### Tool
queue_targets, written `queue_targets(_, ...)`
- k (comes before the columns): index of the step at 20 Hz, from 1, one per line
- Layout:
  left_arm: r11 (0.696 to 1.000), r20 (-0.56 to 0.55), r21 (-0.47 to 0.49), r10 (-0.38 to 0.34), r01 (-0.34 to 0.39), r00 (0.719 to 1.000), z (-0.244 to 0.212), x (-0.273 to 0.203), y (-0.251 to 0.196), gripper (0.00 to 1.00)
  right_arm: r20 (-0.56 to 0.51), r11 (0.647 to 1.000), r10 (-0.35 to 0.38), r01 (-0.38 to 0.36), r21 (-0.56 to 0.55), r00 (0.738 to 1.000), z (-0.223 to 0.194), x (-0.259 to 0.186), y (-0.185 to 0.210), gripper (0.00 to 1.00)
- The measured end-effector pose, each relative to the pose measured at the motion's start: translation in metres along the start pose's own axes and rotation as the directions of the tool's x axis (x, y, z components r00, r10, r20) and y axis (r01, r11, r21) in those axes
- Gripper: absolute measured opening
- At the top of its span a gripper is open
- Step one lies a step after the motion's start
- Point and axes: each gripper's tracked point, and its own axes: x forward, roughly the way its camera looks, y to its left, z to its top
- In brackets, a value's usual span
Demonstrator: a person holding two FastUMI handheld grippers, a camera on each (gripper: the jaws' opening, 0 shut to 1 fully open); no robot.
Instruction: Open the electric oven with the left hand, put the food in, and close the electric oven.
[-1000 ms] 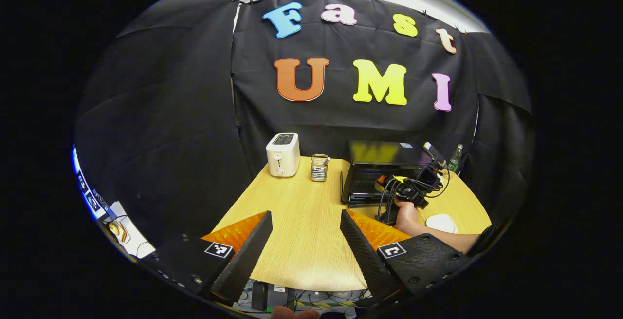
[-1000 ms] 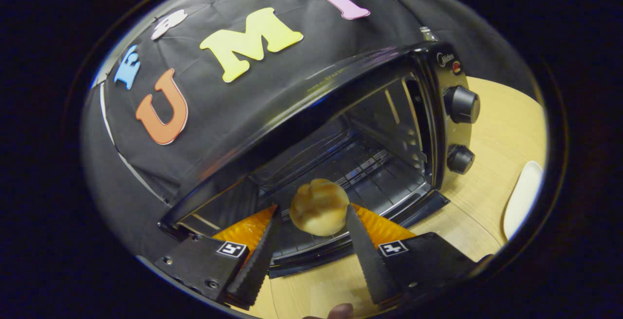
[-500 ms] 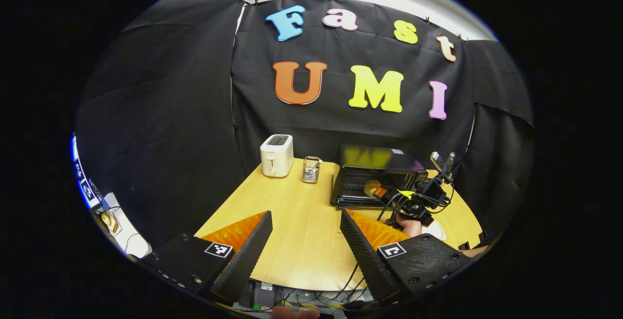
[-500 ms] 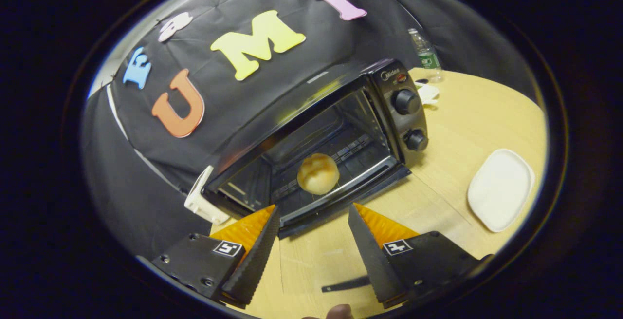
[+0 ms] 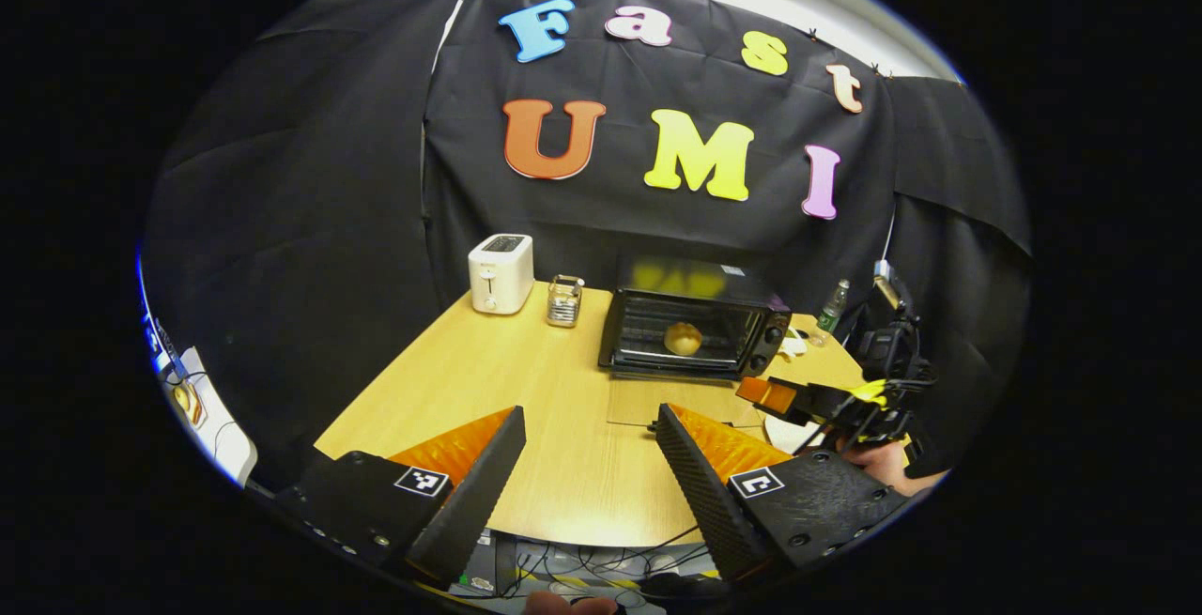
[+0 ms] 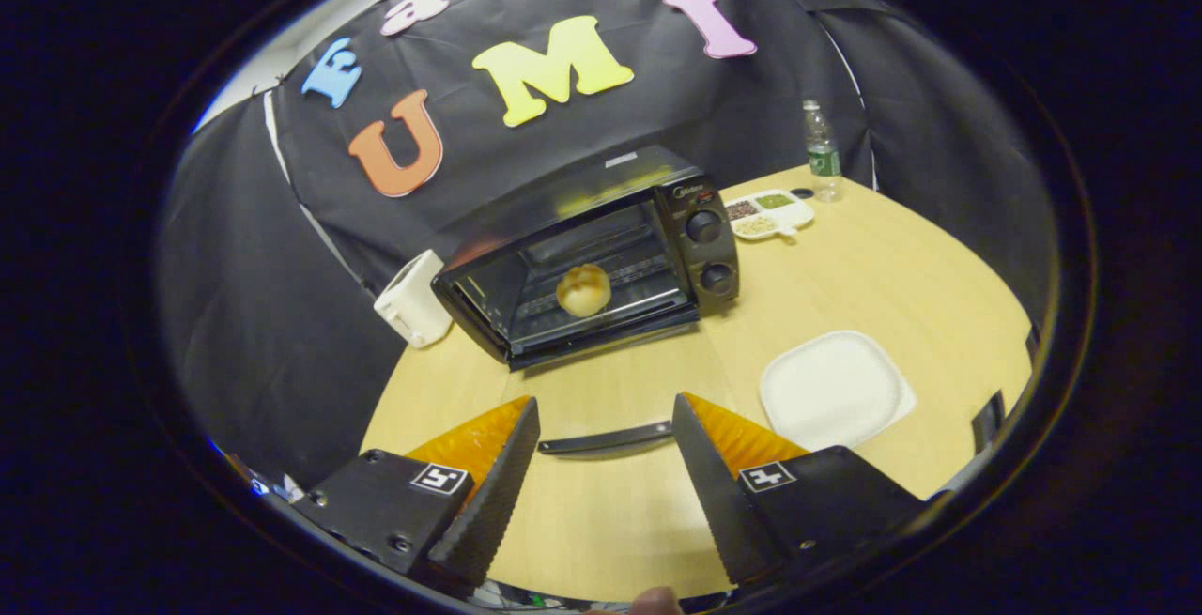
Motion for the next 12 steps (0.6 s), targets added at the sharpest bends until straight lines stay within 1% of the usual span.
queue_targets(2,1.000,-0.010,0.015,-0.024,0.024,1.000,-0.007,0.004,-0.014,0.93,-0.005,0.999,-0.012,0.012,-0.049,1.000,-0.002,-0.021,-0.012,0.89)
queue_targets(5,0.997,-0.020,0.049,-0.051,0.052,0.998,-0.020,0.020,-0.031,0.93,0.005,0.985,-0.032,0.033,-0.170,0.999,0.001,-0.052,-0.028,0.90)
queue_targets(8,0.995,-0.057,0.051,-0.078,0.081,0.995,-0.040,0.042,-0.049,0.93,0.037,0.955,-0.055,0.063,-0.290,0.998,0.016,-0.079,-0.044,0.92)
queue_targets(12,0.991,-0.117,0.027,-0.129,0.133,0.985,-0.069,0.075,-0.079,0.93,0.071,0.920,-0.071,0.093,-0.380,0.995,0.038,-0.102,-0.059,0.92)
